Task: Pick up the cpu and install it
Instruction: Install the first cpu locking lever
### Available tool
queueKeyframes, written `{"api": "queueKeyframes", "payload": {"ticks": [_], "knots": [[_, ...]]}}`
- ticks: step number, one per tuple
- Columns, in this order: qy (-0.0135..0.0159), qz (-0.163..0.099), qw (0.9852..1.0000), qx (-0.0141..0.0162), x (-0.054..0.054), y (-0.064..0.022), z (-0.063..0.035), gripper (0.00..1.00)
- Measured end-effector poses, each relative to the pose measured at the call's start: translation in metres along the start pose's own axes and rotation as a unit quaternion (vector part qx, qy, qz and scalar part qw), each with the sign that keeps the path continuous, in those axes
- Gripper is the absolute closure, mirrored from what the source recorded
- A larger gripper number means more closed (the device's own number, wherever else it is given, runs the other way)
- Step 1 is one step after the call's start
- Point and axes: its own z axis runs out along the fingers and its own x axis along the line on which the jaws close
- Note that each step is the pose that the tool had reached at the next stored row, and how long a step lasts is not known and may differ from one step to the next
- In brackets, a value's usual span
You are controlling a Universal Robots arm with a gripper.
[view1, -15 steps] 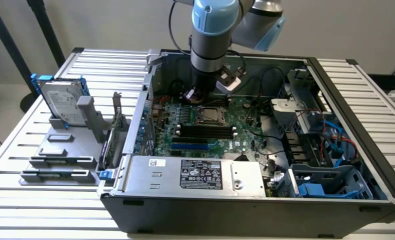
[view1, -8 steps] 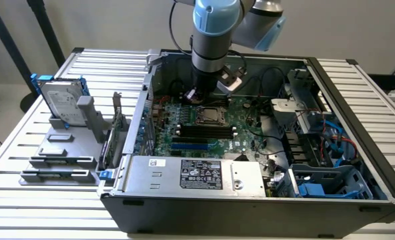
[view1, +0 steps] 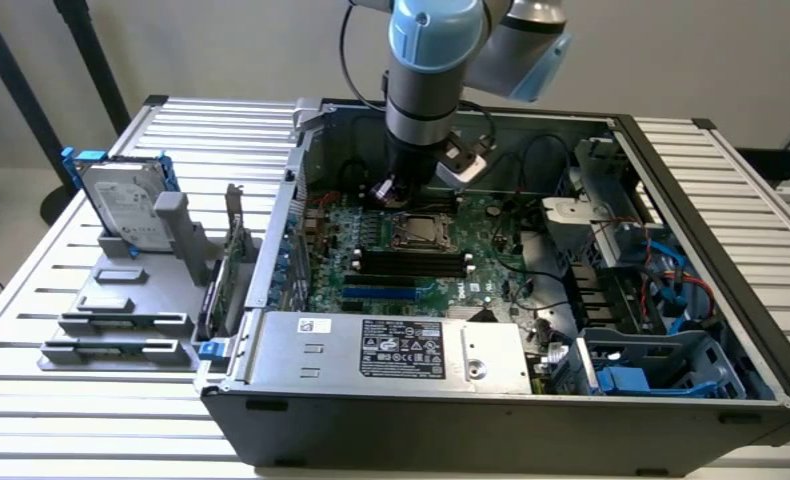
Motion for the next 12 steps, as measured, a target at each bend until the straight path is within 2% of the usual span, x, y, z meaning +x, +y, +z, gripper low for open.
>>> {"api": "queueKeyframes", "payload": {"ticks": [12], "knots": [[-0.0002, 0.000, 1.0000, -0.0001, 0.0027, 0.0039, 0.0009, 0.89]]}}
